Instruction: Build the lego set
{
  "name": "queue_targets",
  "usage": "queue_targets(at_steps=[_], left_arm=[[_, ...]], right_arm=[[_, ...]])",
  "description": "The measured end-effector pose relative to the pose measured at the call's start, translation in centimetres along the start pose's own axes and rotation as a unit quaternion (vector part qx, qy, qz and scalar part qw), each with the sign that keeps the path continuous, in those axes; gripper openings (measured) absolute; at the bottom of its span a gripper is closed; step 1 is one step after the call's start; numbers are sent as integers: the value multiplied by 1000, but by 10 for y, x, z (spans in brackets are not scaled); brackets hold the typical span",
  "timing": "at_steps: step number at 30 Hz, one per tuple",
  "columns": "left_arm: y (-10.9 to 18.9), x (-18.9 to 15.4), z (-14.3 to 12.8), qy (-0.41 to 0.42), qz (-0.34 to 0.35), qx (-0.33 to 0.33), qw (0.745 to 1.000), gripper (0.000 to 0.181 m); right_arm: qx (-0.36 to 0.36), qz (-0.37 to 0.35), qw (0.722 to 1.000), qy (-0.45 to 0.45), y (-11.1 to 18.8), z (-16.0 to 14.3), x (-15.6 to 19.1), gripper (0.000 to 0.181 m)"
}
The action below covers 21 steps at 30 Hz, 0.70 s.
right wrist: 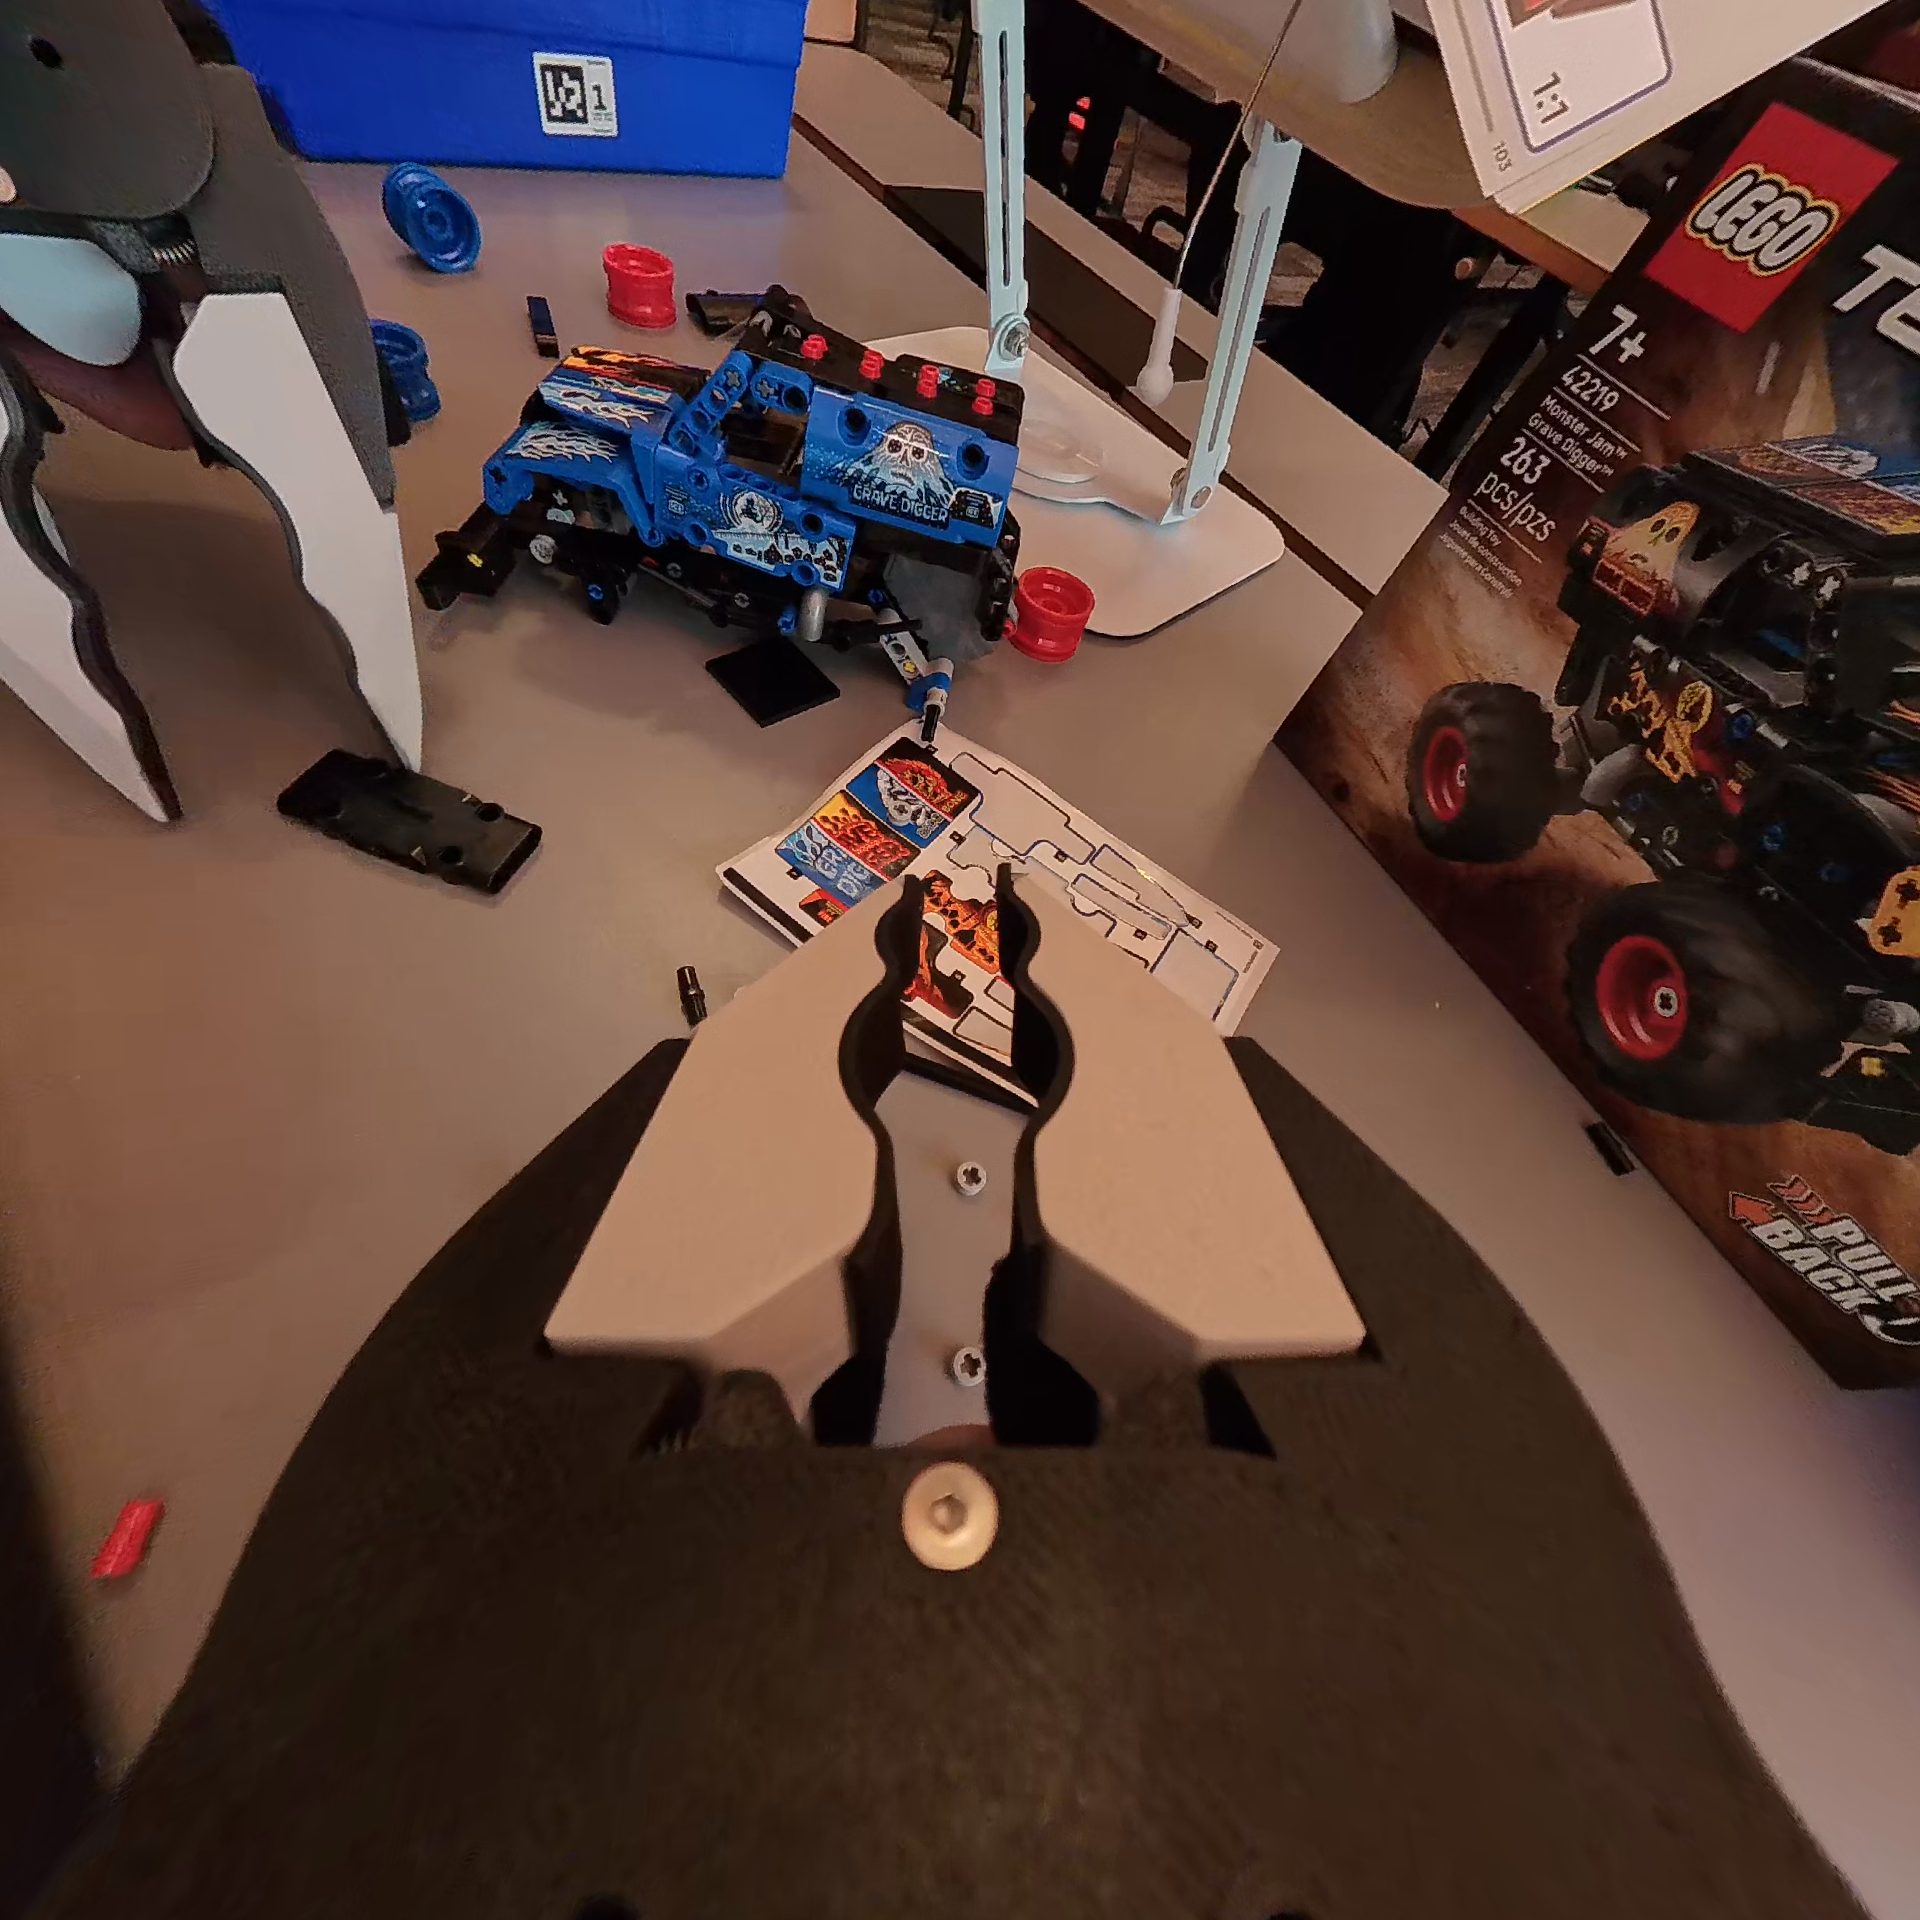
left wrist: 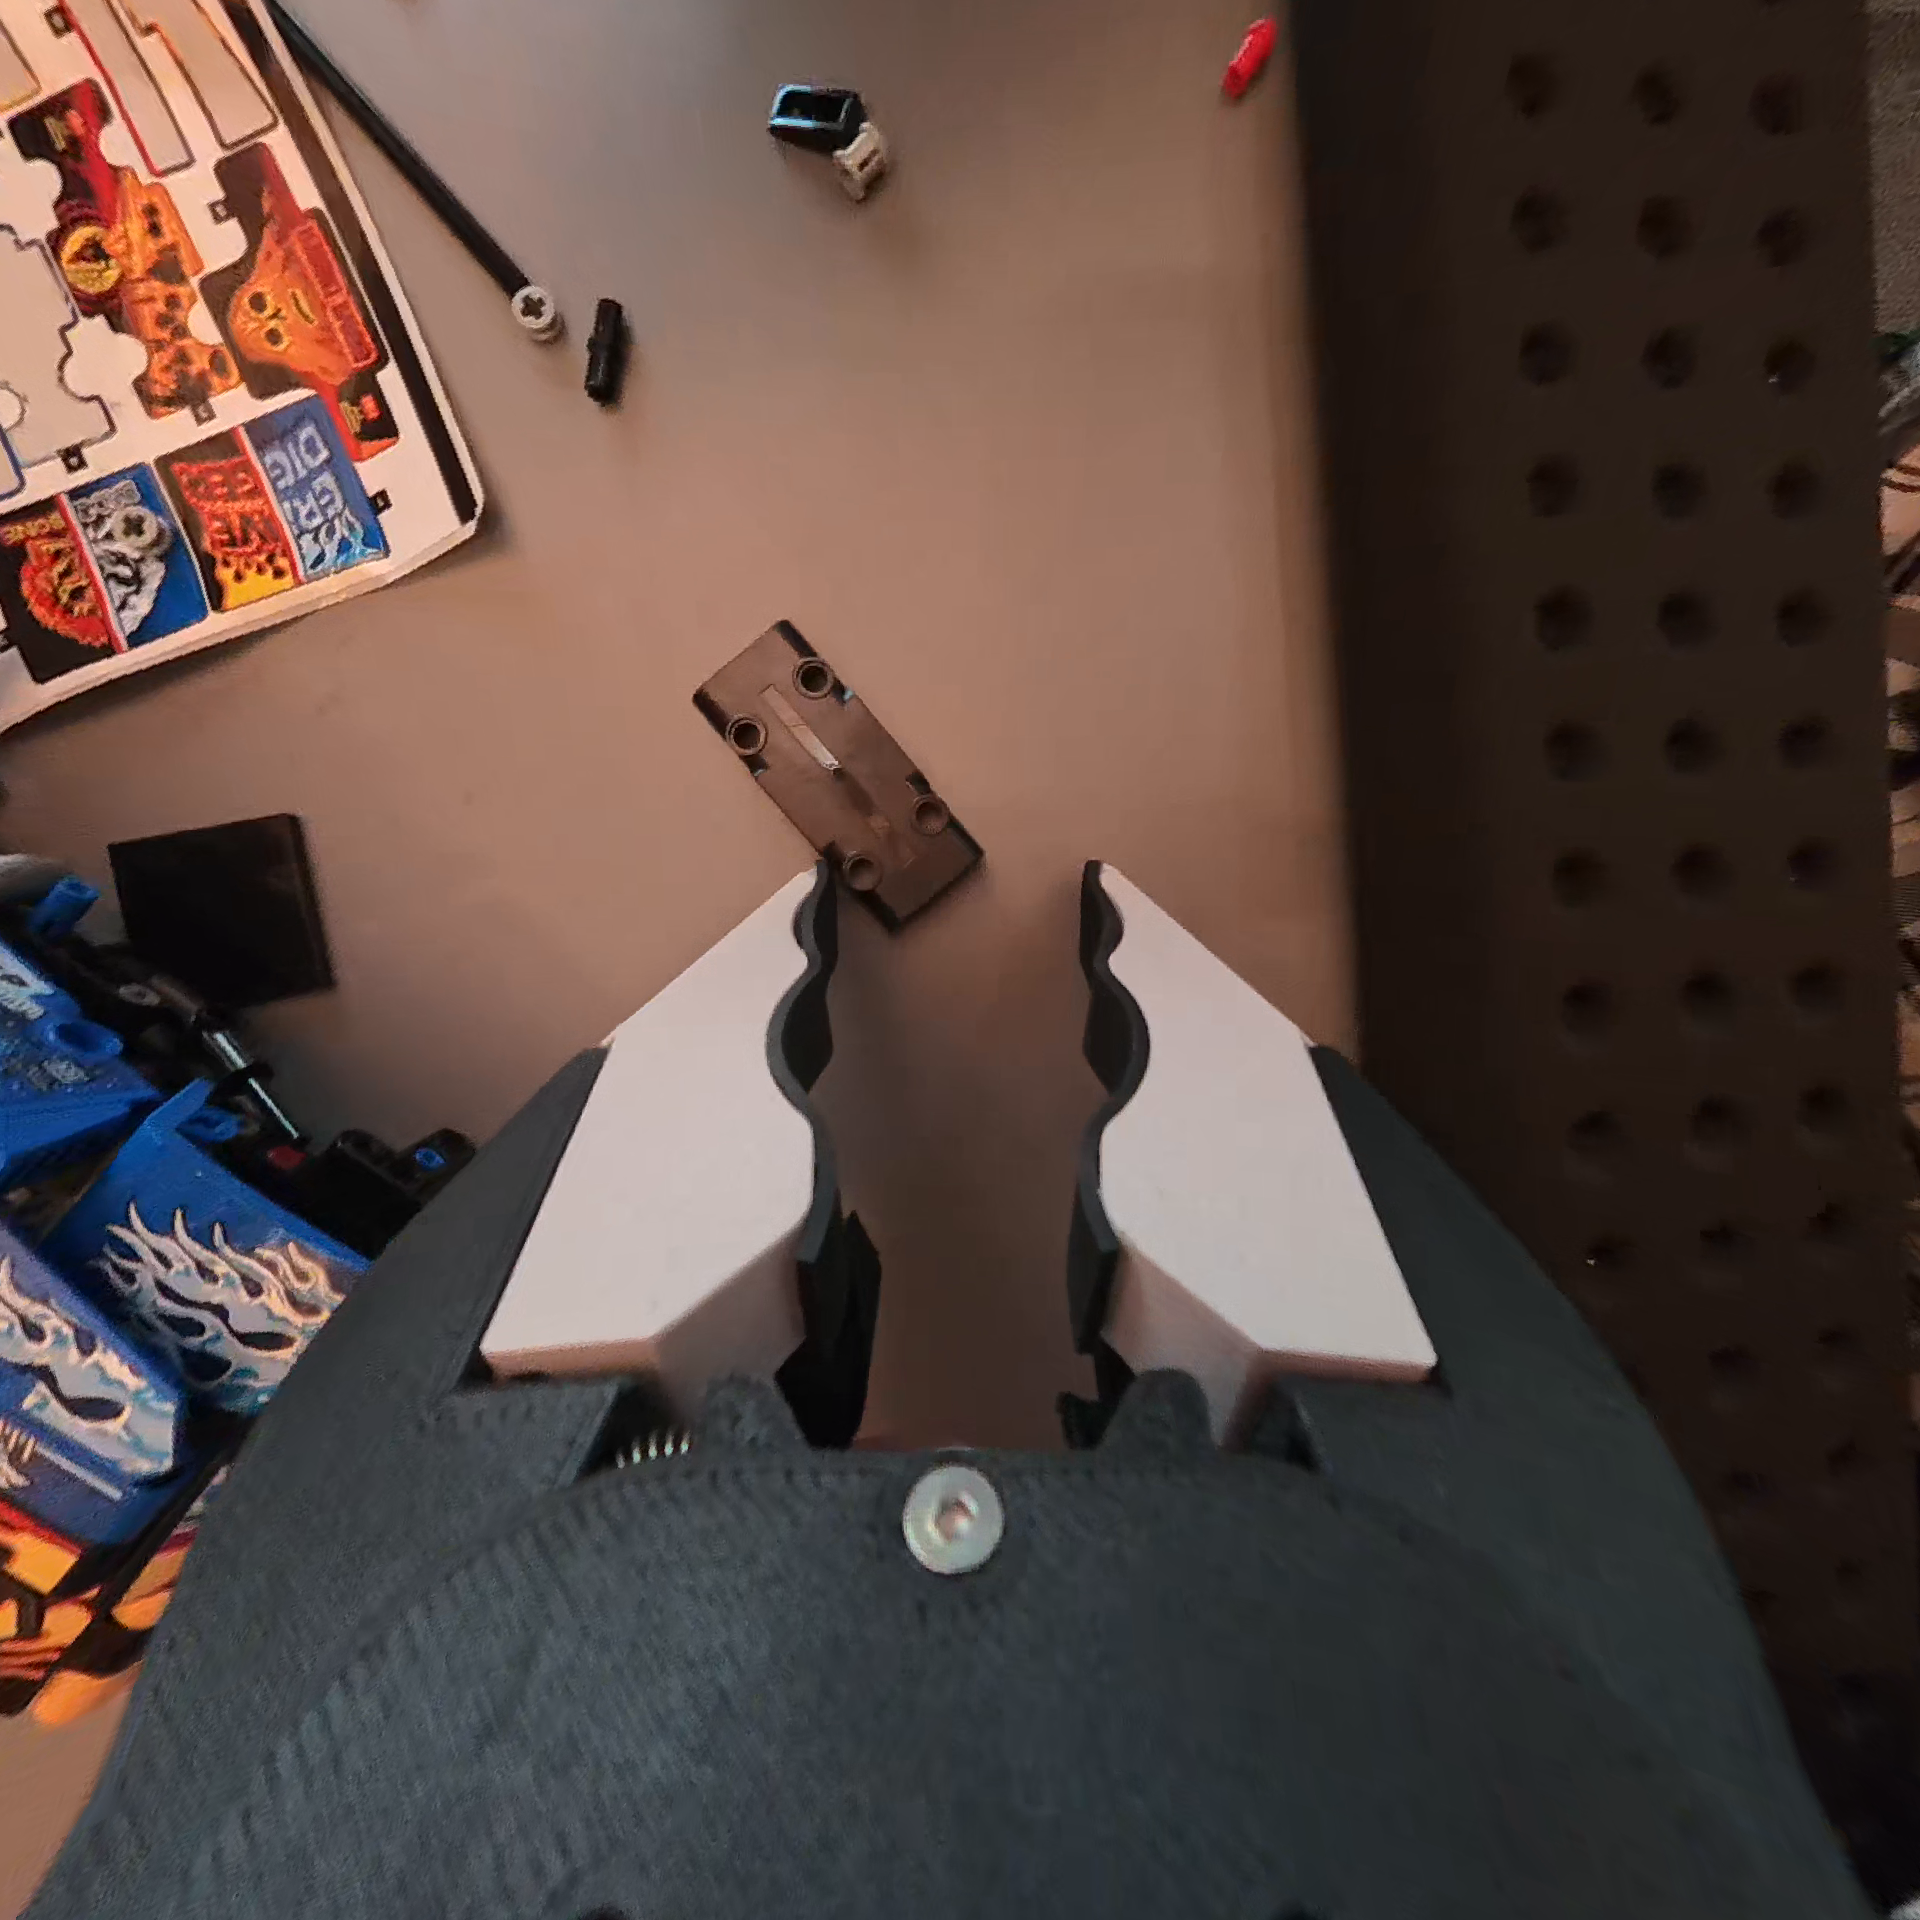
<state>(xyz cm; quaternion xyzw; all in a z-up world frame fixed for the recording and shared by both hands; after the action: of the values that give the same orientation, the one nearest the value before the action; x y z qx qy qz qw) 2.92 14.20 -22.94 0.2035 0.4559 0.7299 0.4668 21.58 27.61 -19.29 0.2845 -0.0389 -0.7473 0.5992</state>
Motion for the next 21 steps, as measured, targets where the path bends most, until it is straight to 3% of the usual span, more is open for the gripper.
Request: queue_targets(at_steps=[12, 18, 21], left_arm=[[-6, -1, 7, -25, 17, -8, 1000, 30], [-3, 4, 6, -20, 30, -14, 999, 39], [9, 12, 11, -8, 50, -52, 997, 42]], right_arm=[[1, -1, 1000, 0, 1, -1, -1, 11], [2, 0, 1000, 1, 1, -1, 0, 10], [2, -1, 1000, 2, 1, -1, 0, 10]])
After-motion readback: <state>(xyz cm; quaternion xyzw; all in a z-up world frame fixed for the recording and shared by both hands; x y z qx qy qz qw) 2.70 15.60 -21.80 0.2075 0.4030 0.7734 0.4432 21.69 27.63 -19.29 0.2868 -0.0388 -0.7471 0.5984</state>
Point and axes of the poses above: each gripper's, where its closed fingertips meet, y back along the fingers, z out of its top, x = y × z across the jaws, the point moved 8 cm from there along y, back along the fingers, and after that the axes turned 10 degrees about y, right-handed, at the moved point
